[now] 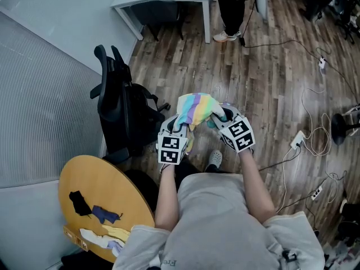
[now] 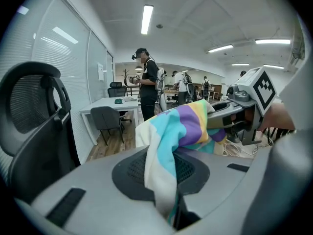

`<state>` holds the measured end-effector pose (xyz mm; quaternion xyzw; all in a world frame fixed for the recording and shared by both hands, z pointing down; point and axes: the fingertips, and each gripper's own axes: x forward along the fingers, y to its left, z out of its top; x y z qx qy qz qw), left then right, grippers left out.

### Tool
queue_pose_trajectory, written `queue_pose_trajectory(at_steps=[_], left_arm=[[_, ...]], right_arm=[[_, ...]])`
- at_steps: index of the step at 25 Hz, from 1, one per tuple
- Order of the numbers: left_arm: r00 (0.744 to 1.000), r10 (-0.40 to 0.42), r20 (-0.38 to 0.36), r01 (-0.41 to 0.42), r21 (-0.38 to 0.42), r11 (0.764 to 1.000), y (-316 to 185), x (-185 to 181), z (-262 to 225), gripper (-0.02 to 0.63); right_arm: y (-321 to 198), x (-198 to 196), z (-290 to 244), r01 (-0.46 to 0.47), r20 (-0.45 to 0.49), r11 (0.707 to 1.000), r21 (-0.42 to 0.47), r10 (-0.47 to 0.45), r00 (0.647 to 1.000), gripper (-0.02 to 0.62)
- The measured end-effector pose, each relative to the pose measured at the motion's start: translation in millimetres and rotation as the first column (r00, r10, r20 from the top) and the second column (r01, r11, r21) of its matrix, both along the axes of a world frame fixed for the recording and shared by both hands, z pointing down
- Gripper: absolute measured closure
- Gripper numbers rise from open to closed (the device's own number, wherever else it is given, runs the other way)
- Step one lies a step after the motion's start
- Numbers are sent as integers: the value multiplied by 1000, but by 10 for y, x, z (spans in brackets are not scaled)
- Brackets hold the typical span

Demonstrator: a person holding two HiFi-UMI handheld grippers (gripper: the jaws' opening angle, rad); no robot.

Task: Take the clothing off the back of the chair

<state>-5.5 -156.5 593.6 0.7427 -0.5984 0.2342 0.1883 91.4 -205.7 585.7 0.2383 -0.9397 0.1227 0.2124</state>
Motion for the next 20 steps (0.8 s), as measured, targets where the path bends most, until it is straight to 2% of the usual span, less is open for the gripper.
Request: queue_pose_trajectory(at_steps=[20], left_arm=[[999,-39,-15,39,-2,999,183,-95,47,532]], right_arm=[[158,-112,35,33,-6,999,-6,-33,999,499]])
